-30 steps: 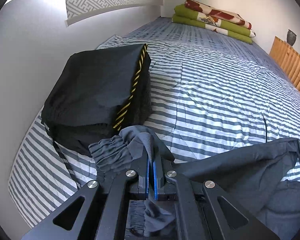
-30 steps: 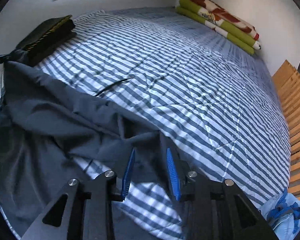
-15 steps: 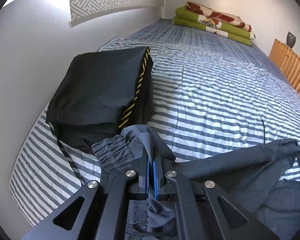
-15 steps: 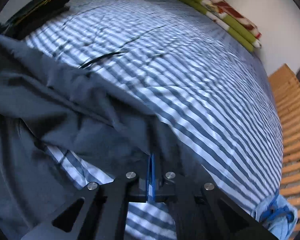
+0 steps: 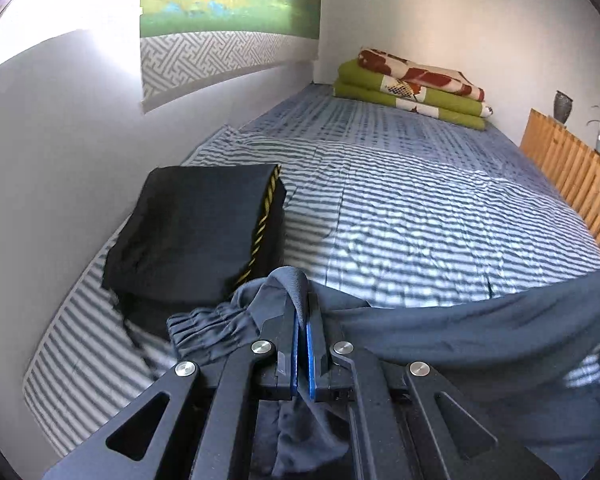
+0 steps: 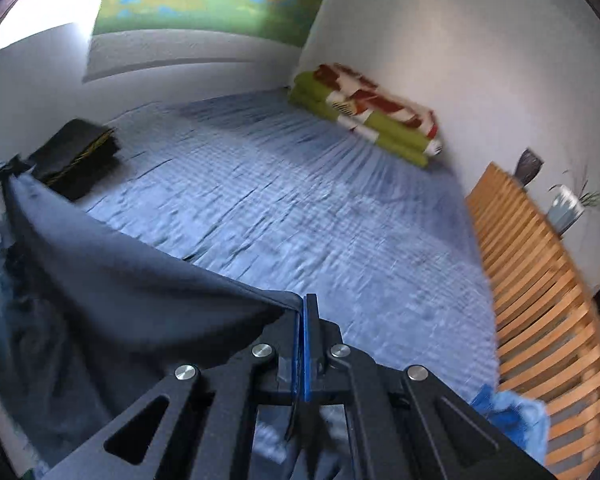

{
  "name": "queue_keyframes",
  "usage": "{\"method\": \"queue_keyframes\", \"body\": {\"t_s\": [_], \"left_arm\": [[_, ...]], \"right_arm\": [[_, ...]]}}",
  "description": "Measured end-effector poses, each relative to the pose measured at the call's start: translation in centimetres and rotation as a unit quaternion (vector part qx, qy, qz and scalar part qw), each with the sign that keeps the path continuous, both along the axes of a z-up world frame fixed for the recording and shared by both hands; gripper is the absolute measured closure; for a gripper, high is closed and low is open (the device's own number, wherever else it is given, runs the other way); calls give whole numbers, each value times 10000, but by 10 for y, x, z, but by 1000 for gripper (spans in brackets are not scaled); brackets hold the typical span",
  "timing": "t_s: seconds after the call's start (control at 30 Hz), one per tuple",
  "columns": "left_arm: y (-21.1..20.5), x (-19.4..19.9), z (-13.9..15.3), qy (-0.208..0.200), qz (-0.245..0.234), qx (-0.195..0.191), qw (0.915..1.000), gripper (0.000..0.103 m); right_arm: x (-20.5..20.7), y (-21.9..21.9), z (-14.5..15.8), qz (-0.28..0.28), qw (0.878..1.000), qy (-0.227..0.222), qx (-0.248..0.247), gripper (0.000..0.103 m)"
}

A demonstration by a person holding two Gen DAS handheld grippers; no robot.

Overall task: Organize objects
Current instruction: 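Fold the navy garment with the right gripper toward the left gripper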

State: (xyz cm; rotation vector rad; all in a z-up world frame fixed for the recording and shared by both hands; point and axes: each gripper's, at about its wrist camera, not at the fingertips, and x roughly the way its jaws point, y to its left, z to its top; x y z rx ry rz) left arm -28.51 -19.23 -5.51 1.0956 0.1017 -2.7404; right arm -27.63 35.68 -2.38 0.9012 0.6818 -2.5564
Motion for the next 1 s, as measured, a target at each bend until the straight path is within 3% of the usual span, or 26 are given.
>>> {"method": "queue_keyframes", "body": {"t_s": [0.1, 0.2, 0.3, 0.37, 0.57, 0.63, 0.77, 0.9, 1.0], "left_arm": [[13, -35, -15, -70, 151, -321, 9993, 101], [19, -69, -39, -311, 424, -510, 9973, 101], [22, -101, -74, -939, 486, -624, 9924, 96], [22, -105, -85, -1045, 513, -582, 9915, 94], [22, -93, -82, -959, 430, -593, 9927, 75], [15, -92, -80, -954, 442, -578, 9928, 64], [9, -87, -71, -921, 461, -598, 9929, 64], [14, -71, -57, -797, 410, -595, 9942, 64], [16, -54, -45, -715, 259, -597, 9953, 64]], "right_arm": [[-54, -20, -13, -301, 9990, 4, 318, 102], [-124, -42, -50, -592, 9960, -263, 610, 100], [-184, -61, -103, -758, 9874, -889, 1072, 78], [-201, -63, -129, -831, 9813, -1113, 1331, 76], [-177, -24, -124, -747, 9853, -1193, 971, 59], [-163, 0, -114, -762, 9862, -1267, 748, 51], [-143, 43, -94, -1081, 9858, -1249, 300, 51], [-143, 55, -94, -1348, 9830, -1203, 335, 51], [-131, 62, -92, -1272, 9812, -1450, -42, 51]]}}
